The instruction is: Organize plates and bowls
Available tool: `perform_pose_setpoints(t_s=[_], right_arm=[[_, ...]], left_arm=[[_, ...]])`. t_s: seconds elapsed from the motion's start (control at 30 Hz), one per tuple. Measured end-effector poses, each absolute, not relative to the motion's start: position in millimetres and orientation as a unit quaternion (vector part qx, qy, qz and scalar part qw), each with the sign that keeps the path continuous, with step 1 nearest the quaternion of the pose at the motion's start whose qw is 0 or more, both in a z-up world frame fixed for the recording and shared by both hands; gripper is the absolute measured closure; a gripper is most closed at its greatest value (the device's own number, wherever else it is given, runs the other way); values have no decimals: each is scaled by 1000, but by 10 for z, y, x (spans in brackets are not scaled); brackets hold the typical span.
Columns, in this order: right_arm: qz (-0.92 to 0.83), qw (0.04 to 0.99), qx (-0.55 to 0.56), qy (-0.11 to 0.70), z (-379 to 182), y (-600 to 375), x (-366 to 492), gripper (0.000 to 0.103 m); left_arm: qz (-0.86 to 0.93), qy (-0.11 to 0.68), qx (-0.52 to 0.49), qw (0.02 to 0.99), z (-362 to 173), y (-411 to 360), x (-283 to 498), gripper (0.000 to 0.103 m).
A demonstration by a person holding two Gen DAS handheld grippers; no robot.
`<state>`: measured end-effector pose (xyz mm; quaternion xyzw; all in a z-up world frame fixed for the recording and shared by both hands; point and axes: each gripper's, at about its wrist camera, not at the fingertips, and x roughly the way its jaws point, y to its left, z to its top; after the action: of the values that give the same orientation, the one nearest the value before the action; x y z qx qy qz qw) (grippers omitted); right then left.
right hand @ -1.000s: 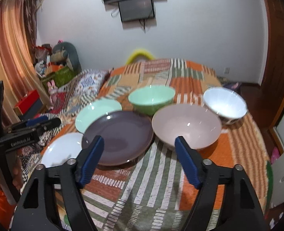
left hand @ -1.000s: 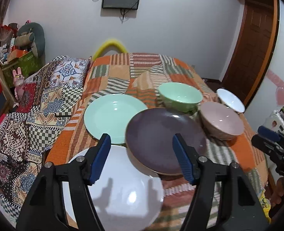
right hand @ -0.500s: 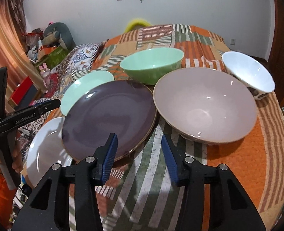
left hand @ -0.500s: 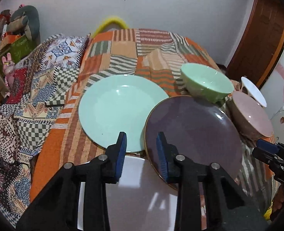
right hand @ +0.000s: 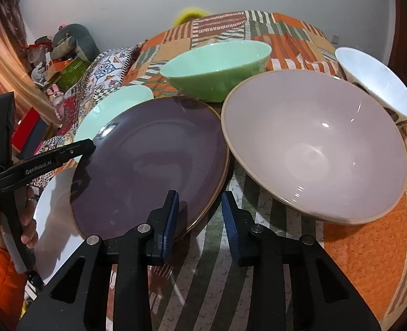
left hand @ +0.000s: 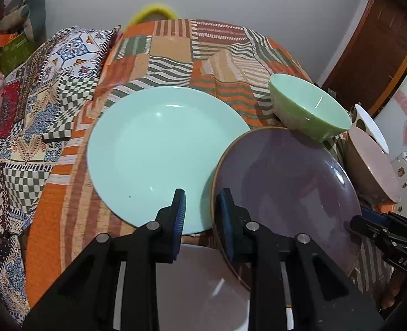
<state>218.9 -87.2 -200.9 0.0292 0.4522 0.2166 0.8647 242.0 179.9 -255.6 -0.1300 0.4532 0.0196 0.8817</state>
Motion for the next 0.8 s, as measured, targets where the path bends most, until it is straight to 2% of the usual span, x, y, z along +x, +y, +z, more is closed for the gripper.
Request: perform_pose_setpoints(t_s=[0.47,0.8], right_arm=[[224,862,21,454,-2003,-825,2258,79],[235,861,17,451,-1969,-784,2171,80]], left_arm=[[-27,467,-164,869,-2674,1767,2539,77],[0,470,-151,870,-2600,1682,2385,77]])
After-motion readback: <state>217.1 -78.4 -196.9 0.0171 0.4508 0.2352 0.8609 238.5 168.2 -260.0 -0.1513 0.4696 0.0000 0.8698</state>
